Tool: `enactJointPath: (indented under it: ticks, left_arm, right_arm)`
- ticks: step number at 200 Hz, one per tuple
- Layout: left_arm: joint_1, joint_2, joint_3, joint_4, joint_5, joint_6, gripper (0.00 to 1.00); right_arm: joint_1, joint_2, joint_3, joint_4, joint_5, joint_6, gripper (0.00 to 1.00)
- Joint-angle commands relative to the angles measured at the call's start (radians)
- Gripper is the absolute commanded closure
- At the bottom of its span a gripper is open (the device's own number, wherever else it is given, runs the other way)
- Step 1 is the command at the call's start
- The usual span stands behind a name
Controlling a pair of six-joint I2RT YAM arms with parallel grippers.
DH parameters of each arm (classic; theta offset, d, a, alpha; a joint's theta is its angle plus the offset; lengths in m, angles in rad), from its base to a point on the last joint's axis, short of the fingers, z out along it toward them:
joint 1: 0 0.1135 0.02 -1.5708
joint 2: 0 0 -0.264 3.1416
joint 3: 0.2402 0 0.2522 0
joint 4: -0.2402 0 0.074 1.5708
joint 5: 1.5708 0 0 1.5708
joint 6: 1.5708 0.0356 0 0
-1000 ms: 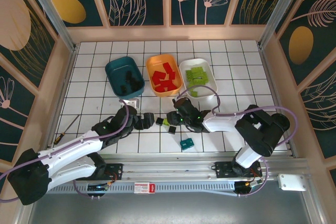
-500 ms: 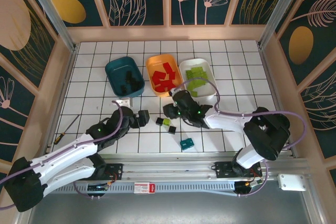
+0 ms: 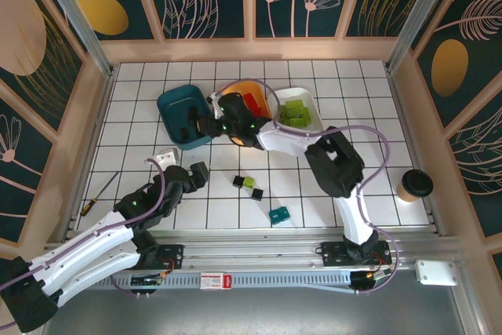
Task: Sort the legos into containers by color
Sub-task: Place the lego in the container, then pick up the lego from the middle-left of the table.
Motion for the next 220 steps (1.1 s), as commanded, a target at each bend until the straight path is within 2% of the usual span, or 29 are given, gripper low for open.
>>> enactJointPath:
  ticks: [1,15,29,42,56,76,103,145,183,202,220]
  left_arm:
    - [-0.004,-0.008,-0.013,-0.024,0.008,-0.01,0.07]
    - [-0.003,-0.007,-0.02,-0.013,0.029,0.0,0.05]
    - [-0.003,0.003,-0.018,0.006,0.056,0.024,0.04]
    - [-0.004,0.028,-0.008,0.017,0.074,0.042,0.04]
    - [-0.004,0.074,0.006,0.047,0.118,0.07,0.06]
    - [-0.004,0.156,0.024,0.104,0.191,0.098,0.13]
    - [-0.014,0.257,0.02,0.206,0.285,0.119,0.18]
    - [-0.087,0.409,0.036,0.303,0.349,0.169,0.17]
    - [-0.114,0.484,0.047,0.319,0.384,0.205,0.2]
    - [-0.133,0.526,0.052,0.33,0.411,0.227,0.2]
    - [-0.158,0.588,0.069,0.327,0.391,0.243,0.24]
  right_arm:
    - [-0.027,0.088,0.134,-0.048,-0.053,0.015,0.72]
    - [-0.037,0.137,0.194,-0.059,-0.066,0.03,0.65]
    - [-0.042,0.148,0.222,-0.067,-0.067,0.039,0.5]
    - [-0.046,0.107,0.179,-0.033,-0.059,0.043,0.42]
    - [-0.049,0.036,0.104,0.005,-0.041,0.04,0.38]
    - [-0.052,-0.077,-0.019,0.038,0.0,0.033,0.37]
    - [-0.055,-0.257,-0.285,0.119,0.058,0.041,0.37]
    - [-0.063,-0.495,-0.665,0.189,0.123,0.084,0.37]
    - [-0.075,-0.654,-0.838,0.178,0.174,0.12,0.37]
    - [-0.084,-0.71,-0.889,0.185,0.187,0.137,0.37]
    - [-0.096,-0.75,-0.911,0.184,0.193,0.146,0.37]
